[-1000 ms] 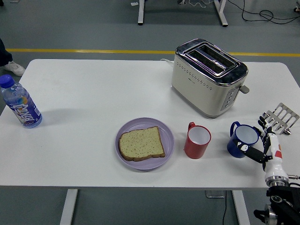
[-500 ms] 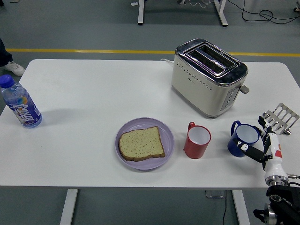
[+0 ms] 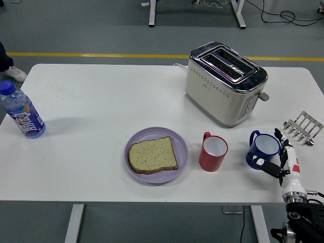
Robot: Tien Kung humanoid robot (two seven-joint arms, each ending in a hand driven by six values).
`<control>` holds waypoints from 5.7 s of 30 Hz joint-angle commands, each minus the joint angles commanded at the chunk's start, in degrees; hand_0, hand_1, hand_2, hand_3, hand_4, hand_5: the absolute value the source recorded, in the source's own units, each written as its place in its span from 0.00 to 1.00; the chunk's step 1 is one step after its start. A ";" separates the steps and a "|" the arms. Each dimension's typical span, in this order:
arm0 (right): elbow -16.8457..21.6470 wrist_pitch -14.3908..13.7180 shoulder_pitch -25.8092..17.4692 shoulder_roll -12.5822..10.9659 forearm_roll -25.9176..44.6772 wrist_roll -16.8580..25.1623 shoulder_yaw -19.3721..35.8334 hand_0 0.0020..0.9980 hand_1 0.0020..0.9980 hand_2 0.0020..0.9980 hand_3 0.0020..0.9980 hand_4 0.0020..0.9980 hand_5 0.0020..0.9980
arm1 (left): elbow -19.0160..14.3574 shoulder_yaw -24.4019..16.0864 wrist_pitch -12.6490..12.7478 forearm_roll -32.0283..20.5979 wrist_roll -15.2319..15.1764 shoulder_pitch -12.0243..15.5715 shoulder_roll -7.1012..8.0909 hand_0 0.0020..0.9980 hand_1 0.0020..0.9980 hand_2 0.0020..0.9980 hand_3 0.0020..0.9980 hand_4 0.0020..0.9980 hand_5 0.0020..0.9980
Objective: Pick up the cup,pour liquid into bread,place the cup on the desk
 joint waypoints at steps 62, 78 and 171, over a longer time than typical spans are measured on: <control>-5.44 -0.50 2.90 1.33 8.11 3.88 -2.71 0.85 0.70 0.75 0.78 0.98 0.03 | -0.07 -0.24 0.02 0.69 0.24 0.31 0.00 0.68 0.68 0.70 0.54 0.25 1.00; -6.34 -0.89 3.89 1.63 9.20 4.52 -3.01 0.79 0.64 0.70 0.73 0.97 0.05 | -0.09 -0.13 0.09 0.35 0.21 0.14 0.00 0.68 0.68 0.70 0.54 0.25 1.00; 19.95 -2.29 9.12 -3.01 -44.06 -24.80 -0.81 0.29 0.28 0.44 0.45 0.70 0.13 | -0.08 0.29 0.24 -0.19 -0.14 -0.08 0.35 0.68 0.68 0.70 0.54 0.25 1.00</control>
